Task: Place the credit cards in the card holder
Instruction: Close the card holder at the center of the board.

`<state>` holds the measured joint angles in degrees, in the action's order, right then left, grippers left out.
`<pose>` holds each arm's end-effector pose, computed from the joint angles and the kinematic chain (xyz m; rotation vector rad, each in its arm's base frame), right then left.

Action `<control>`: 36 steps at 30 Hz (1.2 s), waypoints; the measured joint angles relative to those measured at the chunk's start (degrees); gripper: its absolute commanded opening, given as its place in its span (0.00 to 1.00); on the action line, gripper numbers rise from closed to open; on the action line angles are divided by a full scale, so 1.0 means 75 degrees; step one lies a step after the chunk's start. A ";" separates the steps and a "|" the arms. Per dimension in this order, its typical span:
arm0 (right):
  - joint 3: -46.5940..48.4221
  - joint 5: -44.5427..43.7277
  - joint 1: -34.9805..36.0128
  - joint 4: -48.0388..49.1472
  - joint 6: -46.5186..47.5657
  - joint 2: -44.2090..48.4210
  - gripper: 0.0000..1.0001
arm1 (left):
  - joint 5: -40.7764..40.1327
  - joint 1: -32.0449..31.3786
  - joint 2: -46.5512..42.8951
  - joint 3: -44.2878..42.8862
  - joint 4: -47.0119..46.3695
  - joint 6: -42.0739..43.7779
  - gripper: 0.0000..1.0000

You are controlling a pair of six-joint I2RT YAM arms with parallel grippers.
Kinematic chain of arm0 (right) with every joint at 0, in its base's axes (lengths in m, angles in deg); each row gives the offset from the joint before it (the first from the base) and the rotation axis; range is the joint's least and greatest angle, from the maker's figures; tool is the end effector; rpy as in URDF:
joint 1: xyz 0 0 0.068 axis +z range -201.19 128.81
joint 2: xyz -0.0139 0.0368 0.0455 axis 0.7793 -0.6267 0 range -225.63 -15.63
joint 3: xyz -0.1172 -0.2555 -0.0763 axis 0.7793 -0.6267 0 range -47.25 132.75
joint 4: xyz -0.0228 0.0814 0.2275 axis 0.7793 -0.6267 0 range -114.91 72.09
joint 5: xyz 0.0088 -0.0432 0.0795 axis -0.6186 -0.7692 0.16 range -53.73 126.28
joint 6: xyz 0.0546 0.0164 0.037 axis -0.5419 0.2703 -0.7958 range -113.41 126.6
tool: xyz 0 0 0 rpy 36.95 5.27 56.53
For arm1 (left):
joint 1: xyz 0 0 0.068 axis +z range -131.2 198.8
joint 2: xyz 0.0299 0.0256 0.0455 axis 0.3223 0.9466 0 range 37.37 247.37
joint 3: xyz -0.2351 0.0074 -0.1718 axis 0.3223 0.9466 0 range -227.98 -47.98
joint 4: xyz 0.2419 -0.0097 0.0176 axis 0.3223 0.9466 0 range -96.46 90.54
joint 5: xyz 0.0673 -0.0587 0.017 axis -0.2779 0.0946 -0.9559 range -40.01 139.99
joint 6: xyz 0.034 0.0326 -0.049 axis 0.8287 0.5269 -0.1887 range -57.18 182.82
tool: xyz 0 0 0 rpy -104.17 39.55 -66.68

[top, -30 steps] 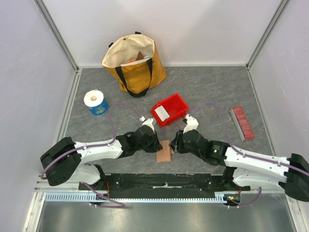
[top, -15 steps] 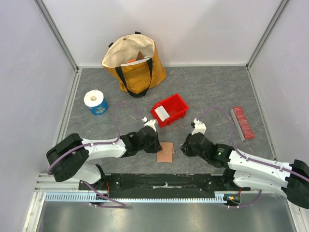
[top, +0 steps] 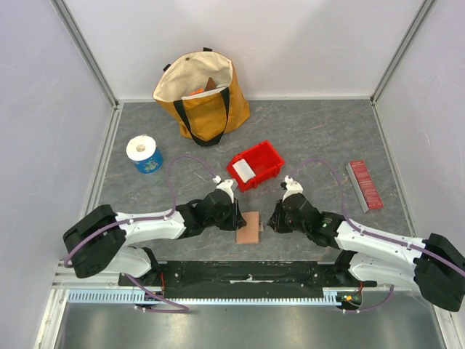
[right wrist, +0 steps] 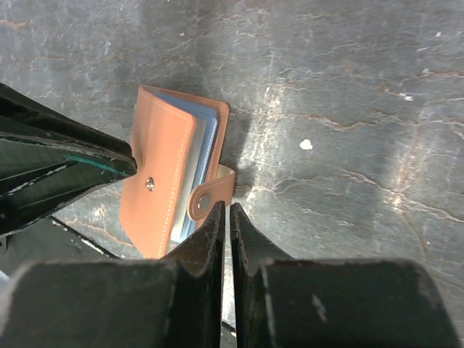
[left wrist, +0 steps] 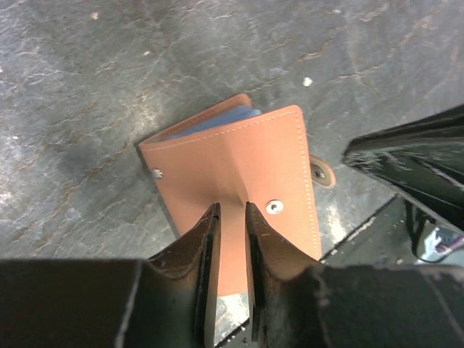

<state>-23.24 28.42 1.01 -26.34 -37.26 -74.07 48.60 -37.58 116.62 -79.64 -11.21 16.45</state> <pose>0.1193 0.1417 0.1899 -0.1035 2.4100 0.6714 0.1437 -0.2138 0.1786 0.2038 2.4761 -0.8283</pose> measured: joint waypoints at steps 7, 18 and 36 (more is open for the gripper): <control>0.0000 0.0344 0.0000 0.0157 0.0082 -0.0152 0.11 | 0.0656 -0.0003 -0.0629 0.0277 -0.0233 0.0009 0.22; 0.0000 0.0475 -0.0003 0.0318 0.0268 -0.0373 0.11 | 0.1017 -0.0096 -0.0221 0.0778 -0.0906 -0.0009 0.17; 0.0096 0.0560 -0.0047 0.0493 0.0635 -0.0938 0.11 | 0.1046 -0.0175 0.0402 0.0662 -0.1626 -0.0154 0.15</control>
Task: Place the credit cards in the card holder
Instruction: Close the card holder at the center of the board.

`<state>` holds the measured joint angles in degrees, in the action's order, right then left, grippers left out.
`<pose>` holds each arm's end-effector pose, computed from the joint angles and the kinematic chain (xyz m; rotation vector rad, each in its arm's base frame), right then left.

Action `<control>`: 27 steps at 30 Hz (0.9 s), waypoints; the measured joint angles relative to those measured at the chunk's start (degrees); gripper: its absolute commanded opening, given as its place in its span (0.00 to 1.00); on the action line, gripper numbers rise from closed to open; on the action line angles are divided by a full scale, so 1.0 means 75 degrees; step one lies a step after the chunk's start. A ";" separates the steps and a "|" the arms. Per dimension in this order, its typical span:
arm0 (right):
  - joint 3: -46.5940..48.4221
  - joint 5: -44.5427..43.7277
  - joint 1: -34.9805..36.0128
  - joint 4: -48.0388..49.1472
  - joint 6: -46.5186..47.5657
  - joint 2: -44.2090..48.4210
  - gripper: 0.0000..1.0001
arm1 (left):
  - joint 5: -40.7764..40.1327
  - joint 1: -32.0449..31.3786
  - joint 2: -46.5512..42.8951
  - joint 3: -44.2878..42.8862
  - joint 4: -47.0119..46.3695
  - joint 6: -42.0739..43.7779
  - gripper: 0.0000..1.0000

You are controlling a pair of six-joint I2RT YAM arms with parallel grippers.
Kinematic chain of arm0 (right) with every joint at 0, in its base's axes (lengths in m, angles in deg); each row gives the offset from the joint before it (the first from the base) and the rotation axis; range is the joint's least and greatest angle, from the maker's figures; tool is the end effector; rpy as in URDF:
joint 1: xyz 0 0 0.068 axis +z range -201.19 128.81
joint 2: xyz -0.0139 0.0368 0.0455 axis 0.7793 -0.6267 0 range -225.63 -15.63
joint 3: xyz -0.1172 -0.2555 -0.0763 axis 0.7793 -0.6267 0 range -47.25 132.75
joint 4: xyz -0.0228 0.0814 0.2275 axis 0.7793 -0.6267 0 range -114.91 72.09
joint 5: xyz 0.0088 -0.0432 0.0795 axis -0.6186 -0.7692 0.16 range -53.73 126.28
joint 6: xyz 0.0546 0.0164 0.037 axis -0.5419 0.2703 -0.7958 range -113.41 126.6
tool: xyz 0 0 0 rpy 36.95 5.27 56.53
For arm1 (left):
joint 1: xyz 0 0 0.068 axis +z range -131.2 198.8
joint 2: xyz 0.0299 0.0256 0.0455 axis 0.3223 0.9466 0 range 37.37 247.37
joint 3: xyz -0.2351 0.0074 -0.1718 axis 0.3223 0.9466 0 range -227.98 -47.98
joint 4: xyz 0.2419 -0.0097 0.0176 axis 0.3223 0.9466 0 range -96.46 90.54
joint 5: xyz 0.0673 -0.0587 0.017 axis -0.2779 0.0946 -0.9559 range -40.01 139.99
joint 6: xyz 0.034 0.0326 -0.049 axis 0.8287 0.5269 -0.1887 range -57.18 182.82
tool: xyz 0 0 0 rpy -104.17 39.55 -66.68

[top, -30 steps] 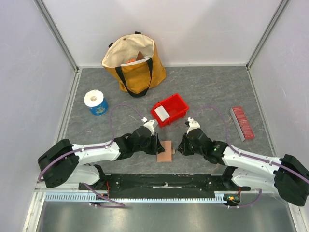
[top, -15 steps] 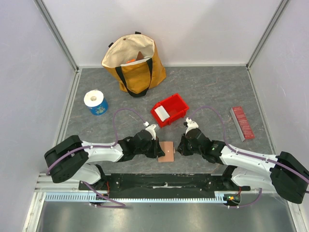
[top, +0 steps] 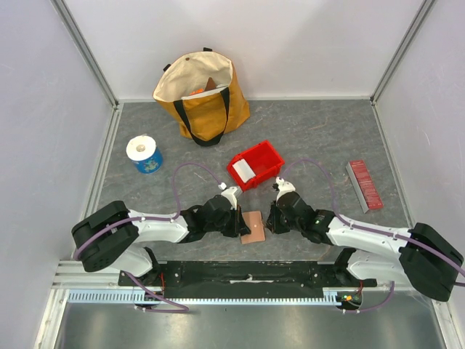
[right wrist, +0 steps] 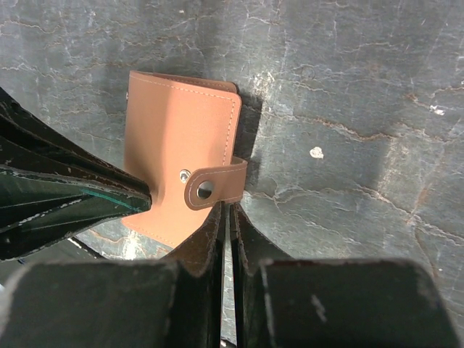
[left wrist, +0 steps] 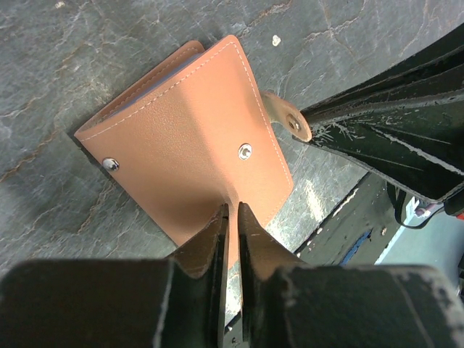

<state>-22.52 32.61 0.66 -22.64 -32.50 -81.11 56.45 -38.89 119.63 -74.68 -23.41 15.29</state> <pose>0.1276 0.1568 0.1781 -0.2425 2.4602 0.6659 0.1332 -0.2221 0.1624 0.2874 2.4692 -1.0351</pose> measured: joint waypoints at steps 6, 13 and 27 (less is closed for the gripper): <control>0.0119 -0.0003 -0.0140 -0.0099 0.0172 0.0189 0.11 | -0.0038 -0.0009 -0.0023 0.0000 0.0029 -0.0003 0.15; 0.0315 0.0000 -0.0326 -0.0184 0.0274 0.0376 0.11 | -0.0070 -0.0015 -0.0061 -0.0009 0.0114 0.0000 0.15; 0.0326 0.0799 -0.0490 -0.0029 0.0280 -0.0047 0.10 | -0.0114 -0.0035 -0.0058 -0.0105 0.0274 0.0000 0.15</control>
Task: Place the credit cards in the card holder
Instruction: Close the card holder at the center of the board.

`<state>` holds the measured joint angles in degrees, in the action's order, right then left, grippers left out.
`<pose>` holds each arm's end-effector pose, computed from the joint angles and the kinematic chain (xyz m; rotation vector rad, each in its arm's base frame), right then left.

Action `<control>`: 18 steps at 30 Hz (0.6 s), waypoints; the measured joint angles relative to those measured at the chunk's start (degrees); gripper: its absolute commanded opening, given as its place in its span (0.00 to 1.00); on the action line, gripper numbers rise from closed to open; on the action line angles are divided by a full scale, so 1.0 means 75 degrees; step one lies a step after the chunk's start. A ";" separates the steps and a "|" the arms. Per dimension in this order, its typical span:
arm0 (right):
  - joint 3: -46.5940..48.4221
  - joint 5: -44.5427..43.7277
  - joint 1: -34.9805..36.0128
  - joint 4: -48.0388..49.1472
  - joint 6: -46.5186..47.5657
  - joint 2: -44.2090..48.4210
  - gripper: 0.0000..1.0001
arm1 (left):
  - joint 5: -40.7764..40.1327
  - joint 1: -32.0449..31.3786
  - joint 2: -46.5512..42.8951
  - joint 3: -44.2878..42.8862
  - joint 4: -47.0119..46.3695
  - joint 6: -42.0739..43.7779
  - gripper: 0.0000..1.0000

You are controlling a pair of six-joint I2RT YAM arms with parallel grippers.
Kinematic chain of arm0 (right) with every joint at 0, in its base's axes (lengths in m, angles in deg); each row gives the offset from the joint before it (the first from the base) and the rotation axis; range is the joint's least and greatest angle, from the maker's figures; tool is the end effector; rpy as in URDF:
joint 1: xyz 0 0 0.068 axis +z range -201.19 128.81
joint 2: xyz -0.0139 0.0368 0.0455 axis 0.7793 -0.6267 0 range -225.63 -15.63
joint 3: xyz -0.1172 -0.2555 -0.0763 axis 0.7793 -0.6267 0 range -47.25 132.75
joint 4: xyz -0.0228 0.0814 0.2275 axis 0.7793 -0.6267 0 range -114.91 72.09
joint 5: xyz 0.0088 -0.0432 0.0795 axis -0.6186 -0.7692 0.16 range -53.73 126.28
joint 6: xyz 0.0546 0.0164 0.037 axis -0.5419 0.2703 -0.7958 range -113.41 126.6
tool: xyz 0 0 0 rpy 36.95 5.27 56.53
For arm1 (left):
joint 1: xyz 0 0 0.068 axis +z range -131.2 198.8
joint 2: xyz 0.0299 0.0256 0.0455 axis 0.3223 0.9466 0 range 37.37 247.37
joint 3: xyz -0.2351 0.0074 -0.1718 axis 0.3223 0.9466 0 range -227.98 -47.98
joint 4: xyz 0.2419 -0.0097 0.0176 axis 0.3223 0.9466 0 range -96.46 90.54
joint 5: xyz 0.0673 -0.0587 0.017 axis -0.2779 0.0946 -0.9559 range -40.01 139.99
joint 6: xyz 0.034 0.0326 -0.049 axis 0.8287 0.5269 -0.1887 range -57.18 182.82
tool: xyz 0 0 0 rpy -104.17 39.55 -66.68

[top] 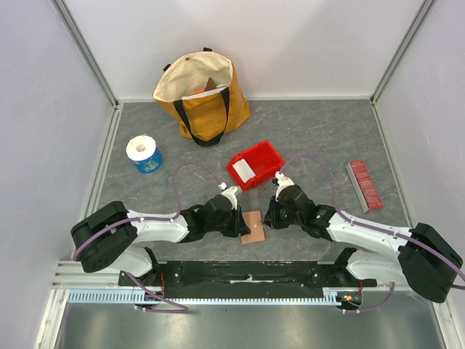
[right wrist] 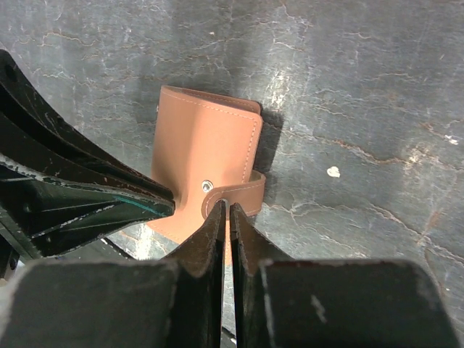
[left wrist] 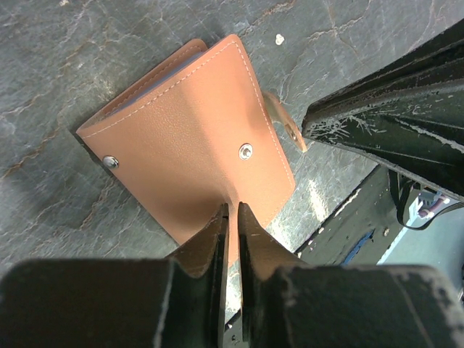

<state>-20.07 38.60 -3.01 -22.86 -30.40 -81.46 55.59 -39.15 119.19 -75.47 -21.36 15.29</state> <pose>0.1385 0.1582 0.1895 -0.2619 2.4533 0.7525 0.1328 -0.2222 0.1645 0.2840 2.4781 -1.0113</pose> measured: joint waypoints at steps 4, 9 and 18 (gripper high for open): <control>0.0000 0.0122 0.0000 0.0125 0.0000 -0.0111 0.10 | 0.0000 0.0000 0.0006 -0.0029 0.0044 0.0000 0.14; 0.0000 0.0204 0.0000 0.0198 0.0000 -0.0294 0.10 | 0.0000 0.0000 0.0020 -0.0067 0.0105 0.0000 0.14; -0.0003 0.0297 0.0000 0.0335 0.0000 -0.0449 0.15 | 0.0000 0.0000 0.0038 -0.0096 0.0146 0.0000 0.14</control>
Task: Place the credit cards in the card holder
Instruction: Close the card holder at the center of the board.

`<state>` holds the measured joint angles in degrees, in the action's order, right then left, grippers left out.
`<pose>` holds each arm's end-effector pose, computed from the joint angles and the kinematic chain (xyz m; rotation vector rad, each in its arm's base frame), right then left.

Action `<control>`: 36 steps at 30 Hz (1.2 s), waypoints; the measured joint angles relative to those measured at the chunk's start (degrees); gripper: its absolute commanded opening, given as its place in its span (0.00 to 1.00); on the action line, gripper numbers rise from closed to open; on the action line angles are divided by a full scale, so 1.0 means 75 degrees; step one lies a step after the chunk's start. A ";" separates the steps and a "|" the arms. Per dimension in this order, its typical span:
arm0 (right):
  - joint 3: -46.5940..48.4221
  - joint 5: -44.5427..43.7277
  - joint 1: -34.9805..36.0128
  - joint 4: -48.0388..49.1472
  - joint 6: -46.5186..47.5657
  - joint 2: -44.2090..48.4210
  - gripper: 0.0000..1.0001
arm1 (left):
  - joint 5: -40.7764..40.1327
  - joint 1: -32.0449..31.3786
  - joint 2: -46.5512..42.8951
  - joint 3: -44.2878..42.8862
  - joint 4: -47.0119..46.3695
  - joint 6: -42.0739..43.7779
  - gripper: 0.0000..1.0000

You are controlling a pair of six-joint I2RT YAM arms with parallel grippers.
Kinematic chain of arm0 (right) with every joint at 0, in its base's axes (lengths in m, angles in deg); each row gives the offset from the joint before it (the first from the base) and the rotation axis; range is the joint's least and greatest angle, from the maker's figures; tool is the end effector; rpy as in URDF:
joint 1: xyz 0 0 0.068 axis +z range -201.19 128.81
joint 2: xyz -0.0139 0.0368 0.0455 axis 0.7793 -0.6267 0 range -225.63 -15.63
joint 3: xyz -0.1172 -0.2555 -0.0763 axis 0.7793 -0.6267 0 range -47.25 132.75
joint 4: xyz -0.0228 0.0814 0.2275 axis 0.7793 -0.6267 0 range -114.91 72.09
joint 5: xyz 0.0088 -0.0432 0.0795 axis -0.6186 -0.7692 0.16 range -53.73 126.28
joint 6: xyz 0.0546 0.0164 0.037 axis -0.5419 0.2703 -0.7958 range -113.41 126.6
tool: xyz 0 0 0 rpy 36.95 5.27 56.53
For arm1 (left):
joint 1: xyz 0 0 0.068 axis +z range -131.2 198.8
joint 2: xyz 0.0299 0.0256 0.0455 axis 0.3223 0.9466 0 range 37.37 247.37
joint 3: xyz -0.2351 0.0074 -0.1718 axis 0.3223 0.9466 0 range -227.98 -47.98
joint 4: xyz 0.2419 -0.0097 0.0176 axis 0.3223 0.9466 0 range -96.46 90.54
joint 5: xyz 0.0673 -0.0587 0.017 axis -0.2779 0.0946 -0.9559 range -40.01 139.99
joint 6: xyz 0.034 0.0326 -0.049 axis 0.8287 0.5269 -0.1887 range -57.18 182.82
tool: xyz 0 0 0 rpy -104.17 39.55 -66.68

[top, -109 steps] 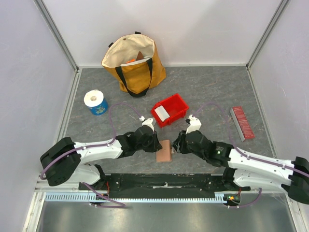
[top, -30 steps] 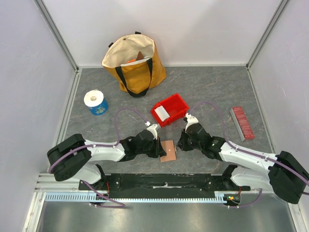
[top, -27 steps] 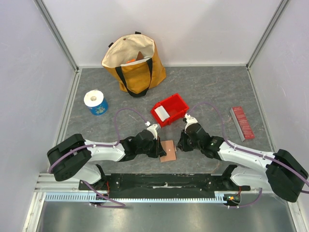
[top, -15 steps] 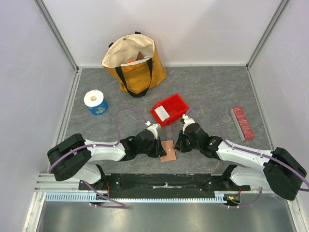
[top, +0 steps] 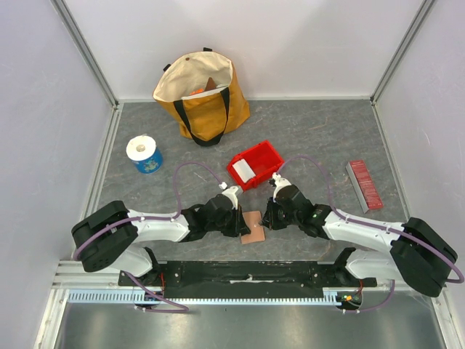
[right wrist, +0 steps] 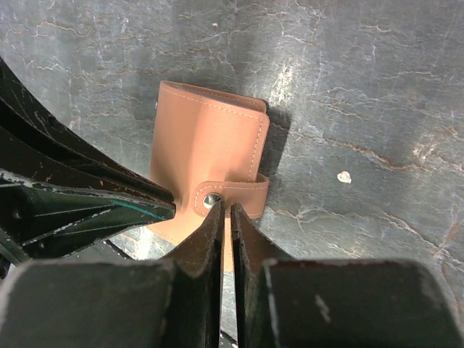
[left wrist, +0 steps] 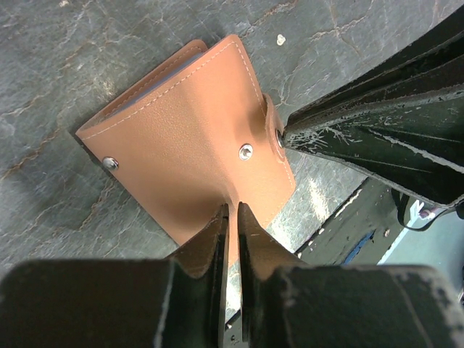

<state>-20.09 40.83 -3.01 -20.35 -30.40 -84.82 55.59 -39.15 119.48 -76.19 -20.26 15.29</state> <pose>0.1423 0.1655 0.1821 -0.2848 2.4799 0.7819 0.1337 -0.2235 0.1649 0.2844 2.4893 -1.0016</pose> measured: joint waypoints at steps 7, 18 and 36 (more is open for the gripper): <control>0.0003 0.0000 -0.0006 0.0035 0.0000 -0.0003 0.23 | 0.0003 0.0000 0.0026 -0.0020 0.0003 0.0000 0.14; 0.0003 0.0058 -0.0041 0.0256 0.0003 -0.0102 0.27 | 0.0003 0.0000 0.0055 -0.0047 0.0003 0.0000 0.14; 0.0006 0.0163 -0.0105 0.0571 0.0079 -0.0321 0.30 | 0.0000 0.0000 0.0105 -0.0122 0.0055 0.0003 0.14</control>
<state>-20.05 42.06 -3.80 -16.06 -29.81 -87.23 55.59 -39.15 120.27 -77.11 -19.85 15.31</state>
